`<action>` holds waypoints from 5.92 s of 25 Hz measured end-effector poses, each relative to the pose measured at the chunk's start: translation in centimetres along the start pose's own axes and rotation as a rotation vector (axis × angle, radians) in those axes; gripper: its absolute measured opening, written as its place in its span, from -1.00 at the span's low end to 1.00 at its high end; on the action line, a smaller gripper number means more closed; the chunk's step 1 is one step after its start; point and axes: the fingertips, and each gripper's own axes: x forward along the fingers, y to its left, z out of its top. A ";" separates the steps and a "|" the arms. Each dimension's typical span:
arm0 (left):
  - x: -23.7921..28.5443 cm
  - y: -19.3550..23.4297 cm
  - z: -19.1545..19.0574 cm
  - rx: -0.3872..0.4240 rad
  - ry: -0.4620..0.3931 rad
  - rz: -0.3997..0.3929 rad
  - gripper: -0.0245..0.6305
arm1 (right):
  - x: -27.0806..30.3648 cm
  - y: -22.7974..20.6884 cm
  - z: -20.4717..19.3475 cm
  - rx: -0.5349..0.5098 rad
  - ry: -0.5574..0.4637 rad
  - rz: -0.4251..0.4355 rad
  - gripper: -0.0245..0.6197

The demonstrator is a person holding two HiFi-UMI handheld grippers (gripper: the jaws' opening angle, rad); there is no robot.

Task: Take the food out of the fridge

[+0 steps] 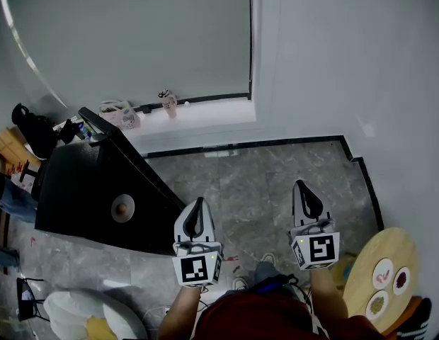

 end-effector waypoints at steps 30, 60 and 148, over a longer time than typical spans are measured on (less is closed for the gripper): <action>27.7 -7.6 -2.3 -0.018 -0.006 0.011 -0.88 | 18.5 -20.3 -5.6 0.020 0.008 -0.003 -0.86; 36.8 11.7 -2.7 0.002 -0.019 0.238 -0.88 | 41.7 -8.0 -3.8 0.016 -0.049 0.299 -0.86; -4.1 19.4 -4.5 0.047 -0.048 1.657 -0.88 | 27.6 36.5 -0.8 0.147 -0.265 1.715 -0.86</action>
